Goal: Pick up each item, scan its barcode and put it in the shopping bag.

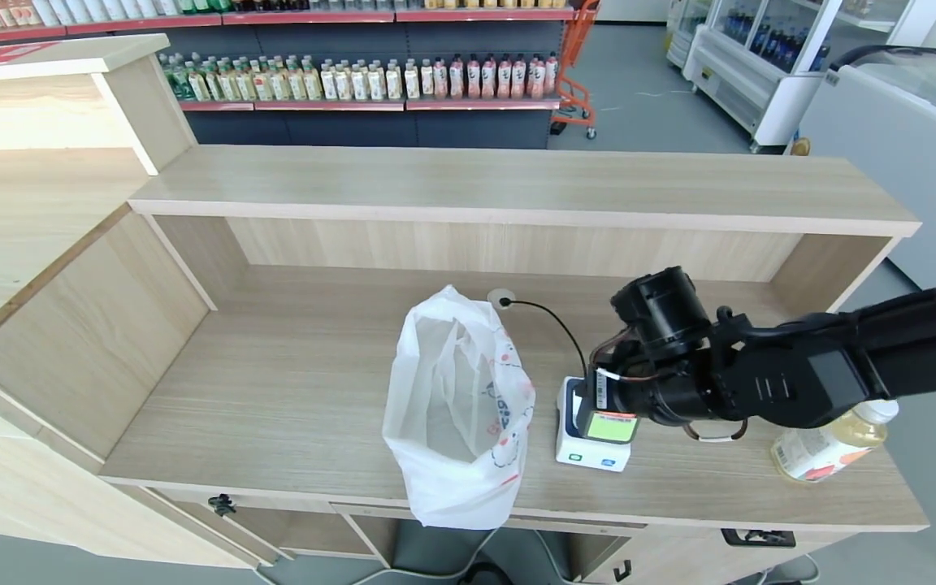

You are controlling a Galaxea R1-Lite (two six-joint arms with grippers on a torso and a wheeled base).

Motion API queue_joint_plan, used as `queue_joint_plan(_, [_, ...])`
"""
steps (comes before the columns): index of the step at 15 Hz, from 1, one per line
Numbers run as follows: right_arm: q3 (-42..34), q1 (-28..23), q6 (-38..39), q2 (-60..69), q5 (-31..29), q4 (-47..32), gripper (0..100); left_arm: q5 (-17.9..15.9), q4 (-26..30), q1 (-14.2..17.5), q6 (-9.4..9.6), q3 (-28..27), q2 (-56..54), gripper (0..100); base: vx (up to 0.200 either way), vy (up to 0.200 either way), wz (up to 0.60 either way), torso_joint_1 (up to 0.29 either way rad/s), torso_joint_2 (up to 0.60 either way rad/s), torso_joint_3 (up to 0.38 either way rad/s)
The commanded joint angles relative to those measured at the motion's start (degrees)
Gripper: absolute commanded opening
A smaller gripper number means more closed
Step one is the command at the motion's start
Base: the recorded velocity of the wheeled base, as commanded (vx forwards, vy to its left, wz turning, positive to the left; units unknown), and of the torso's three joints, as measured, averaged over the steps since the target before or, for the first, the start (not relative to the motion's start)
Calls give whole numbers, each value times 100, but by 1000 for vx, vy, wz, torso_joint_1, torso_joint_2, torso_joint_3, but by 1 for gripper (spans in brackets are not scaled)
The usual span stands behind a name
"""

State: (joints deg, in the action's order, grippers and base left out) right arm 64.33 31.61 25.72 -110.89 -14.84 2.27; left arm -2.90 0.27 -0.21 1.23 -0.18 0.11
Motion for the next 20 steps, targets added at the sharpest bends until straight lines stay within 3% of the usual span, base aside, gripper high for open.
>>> queue_joint_plan(1, [115, 21, 3, -390, -116, 2, 0, 0, 0, 3, 0, 1, -2, 0, 0, 0, 0, 0, 0, 0])
queue_joint_plan(20, [800, 196, 29, -1181, -670, -7, 0, 0, 0, 3, 0, 1, -2, 0, 0, 0, 0, 0, 0, 0])
